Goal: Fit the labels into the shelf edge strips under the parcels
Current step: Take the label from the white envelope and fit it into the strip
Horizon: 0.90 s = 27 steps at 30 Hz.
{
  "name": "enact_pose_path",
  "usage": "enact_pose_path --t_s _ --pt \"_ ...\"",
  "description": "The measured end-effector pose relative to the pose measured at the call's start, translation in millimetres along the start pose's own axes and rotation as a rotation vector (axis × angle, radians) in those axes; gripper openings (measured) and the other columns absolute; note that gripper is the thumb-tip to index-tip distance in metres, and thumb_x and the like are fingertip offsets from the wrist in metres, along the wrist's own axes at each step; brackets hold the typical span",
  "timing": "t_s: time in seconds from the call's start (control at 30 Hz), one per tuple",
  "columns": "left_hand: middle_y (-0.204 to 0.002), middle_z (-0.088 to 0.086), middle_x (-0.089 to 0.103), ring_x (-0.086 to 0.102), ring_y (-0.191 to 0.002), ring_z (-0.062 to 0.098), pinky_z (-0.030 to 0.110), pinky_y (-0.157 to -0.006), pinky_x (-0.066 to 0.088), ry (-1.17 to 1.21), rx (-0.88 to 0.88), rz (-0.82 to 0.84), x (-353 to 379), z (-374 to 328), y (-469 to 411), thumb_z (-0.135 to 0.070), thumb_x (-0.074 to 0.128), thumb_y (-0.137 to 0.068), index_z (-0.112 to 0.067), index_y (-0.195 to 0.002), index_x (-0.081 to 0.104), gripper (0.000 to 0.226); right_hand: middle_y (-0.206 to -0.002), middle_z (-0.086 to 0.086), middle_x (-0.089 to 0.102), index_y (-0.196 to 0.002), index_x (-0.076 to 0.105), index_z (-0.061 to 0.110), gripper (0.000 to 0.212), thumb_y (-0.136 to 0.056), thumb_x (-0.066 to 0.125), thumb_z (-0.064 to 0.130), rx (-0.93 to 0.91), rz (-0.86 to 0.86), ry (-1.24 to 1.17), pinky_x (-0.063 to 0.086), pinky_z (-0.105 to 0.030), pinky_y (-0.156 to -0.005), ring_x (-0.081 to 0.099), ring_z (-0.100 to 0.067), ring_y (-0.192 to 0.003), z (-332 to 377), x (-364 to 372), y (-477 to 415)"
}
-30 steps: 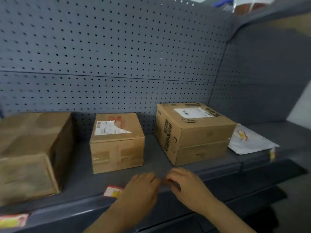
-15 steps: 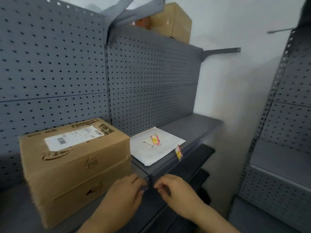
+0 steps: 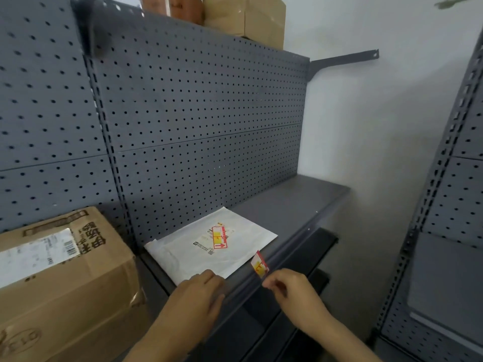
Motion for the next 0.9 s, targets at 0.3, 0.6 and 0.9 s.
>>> enact_pose_path --t_s 0.3,0.6,0.9 --pt "-0.122 -0.018 0.052 0.049 -0.104 0.001 0.016 -0.092 0.038 0.064 -0.03 0.043 36.9 27.8 -77.4 -0.035 0.044 -0.098 -0.036 -0.124 0.05 0.026 -0.105 0.01 0.057 -0.108 0.063 0.03 0.025 -0.088 0.06 0.016 0.038 0.044 0.091 0.042 -0.022 -0.094 0.047 -0.003 -0.101 -35.2 6.8 -66.4" --pt "-0.121 -0.021 0.055 0.05 -0.103 -0.001 0.015 -0.094 0.038 0.056 -0.102 0.08 54.0 33.8 -102.6 -0.038 0.045 -0.098 -0.038 -0.123 0.05 0.025 -0.087 0.028 0.041 -0.095 0.066 0.03 0.01 -0.087 0.063 0.026 -0.075 0.126 0.108 0.033 -0.018 -0.084 0.04 -0.002 -0.093 -47.2 18.2 -85.5" --pt "-0.113 -0.022 0.056 0.049 -0.098 -0.005 0.014 -0.088 0.037 0.013 -0.173 -0.049 31.1 24.6 -64.2 -0.035 0.046 -0.098 -0.037 -0.119 0.053 0.023 -0.105 0.013 0.06 -0.094 0.053 0.045 0.017 -0.093 0.052 0.028 0.041 0.045 -0.33 0.046 -0.012 -0.078 0.058 0.001 -0.096 -34.7 18.8 -71.2"
Point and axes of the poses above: each hand's wrist, its own y-axis away from the middle knuckle, its own x-axis out of the palm, z = x × y, the point moved 8 cm from there along -y, towards the middle knuckle
